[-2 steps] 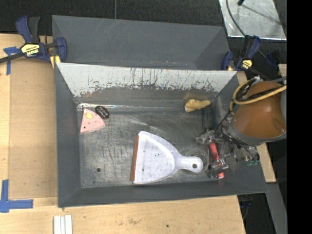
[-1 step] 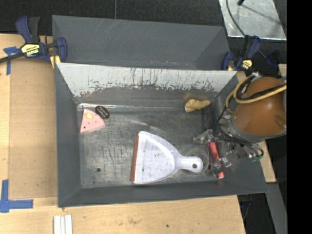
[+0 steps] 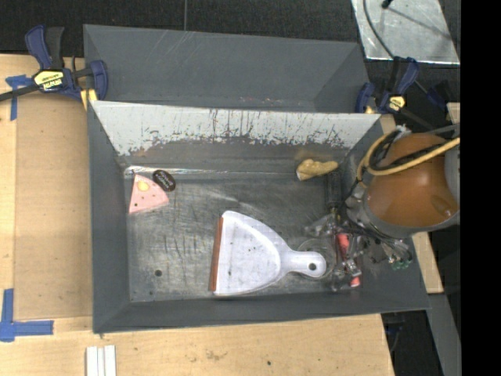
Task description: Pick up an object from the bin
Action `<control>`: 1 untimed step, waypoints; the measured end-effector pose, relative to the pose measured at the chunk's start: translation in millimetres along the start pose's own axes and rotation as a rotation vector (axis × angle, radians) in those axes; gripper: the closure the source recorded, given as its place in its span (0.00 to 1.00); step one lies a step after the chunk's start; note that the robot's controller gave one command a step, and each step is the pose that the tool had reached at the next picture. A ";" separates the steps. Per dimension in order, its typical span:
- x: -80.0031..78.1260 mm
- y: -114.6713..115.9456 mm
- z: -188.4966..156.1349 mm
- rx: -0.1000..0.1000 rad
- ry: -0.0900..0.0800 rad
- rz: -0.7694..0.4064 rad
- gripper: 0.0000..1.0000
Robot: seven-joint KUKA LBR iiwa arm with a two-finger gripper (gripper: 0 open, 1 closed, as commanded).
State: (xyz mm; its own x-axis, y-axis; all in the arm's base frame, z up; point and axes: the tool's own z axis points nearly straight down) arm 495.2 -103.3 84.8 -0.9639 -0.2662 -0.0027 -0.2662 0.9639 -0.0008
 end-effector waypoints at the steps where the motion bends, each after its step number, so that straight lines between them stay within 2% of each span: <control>1: -2.2 24.4 4.8 0.003 -0.006 -0.236 0.00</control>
Offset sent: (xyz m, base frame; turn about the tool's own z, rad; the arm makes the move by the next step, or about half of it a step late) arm -0.0018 0.0998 -0.0069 -0.3575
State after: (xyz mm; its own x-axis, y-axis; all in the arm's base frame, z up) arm 490.9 -79.2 79.9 -0.8749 -0.4842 -0.0077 -0.4841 0.8750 -0.0055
